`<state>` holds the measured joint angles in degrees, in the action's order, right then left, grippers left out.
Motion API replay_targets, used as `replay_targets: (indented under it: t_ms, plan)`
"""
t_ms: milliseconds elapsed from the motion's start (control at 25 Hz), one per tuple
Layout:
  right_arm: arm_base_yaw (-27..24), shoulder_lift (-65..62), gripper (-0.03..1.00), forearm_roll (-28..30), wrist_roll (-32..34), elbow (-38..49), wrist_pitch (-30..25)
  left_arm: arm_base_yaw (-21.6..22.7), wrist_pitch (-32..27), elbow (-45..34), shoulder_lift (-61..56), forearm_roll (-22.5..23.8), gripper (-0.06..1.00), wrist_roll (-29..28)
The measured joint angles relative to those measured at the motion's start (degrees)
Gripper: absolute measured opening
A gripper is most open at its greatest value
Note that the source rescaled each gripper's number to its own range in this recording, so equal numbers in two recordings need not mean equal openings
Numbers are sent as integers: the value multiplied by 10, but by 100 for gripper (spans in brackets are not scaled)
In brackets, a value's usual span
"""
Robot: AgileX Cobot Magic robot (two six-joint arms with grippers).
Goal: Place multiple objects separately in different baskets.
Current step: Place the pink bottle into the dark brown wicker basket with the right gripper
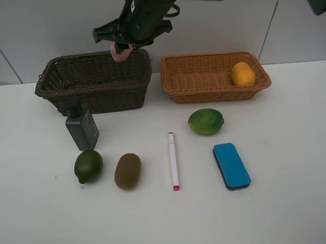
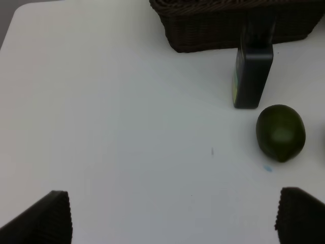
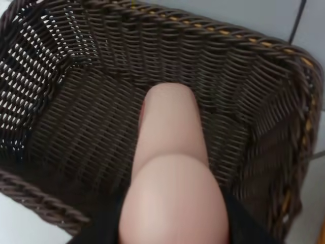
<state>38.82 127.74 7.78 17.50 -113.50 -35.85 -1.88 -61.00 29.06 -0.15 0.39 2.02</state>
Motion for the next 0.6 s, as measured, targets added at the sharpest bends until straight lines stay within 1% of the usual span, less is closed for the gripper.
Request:
replay_targets:
  t_ms: [240,600]
  plan:
    - [-4,42,2,0,0,-2,35,0,0,0,0,0,100,0]
    - [-6,71,2,1,0,-2,66,0,0,0,0,0,100,0]
